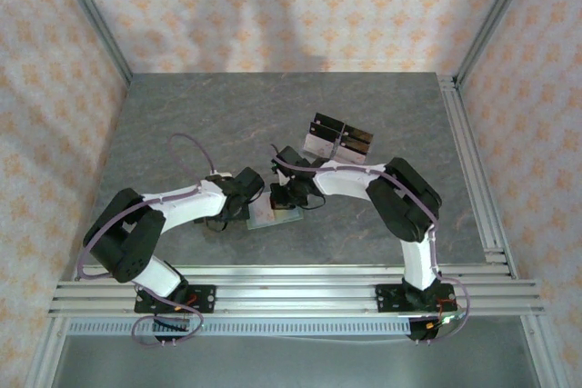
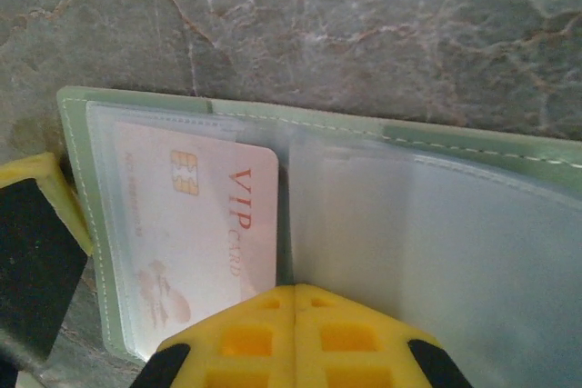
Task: Put the credit cards into the card holder
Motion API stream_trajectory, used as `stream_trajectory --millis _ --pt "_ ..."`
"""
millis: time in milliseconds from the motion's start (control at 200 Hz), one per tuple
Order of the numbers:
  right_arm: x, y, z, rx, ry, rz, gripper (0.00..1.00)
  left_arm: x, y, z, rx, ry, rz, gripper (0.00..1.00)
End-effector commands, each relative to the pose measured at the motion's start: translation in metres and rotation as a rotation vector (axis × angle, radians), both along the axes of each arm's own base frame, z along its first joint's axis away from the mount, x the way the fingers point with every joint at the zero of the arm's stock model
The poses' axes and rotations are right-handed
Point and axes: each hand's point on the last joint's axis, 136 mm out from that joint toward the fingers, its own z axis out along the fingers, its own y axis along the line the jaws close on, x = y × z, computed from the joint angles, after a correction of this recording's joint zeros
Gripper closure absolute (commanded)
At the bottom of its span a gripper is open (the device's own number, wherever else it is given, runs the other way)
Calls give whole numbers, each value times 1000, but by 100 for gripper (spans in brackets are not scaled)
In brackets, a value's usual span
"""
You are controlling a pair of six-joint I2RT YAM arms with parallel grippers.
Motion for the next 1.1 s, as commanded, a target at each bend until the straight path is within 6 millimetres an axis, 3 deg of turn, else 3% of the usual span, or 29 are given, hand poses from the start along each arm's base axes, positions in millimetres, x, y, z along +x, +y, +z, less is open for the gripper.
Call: stream_trajectory --millis 0,385,711,956,1096 --pt "-4 11 -2 0 5 23 97 -1 -1 -10 9 14 -1 0" --pt "-11 31 0 19 19 74 97 -1 -3 -12 2 20 -1 0" --pt "10 -10 21 10 -57 -24 96 7 0 5 14 -15 -6 0" --pt "5 -40 -8 -80 -31 -76 96 16 1 13 -3 -29 4 0" --pt "1 -57 -14 -129 -25 -137 96 19 5 17 -14 -32 15 0"
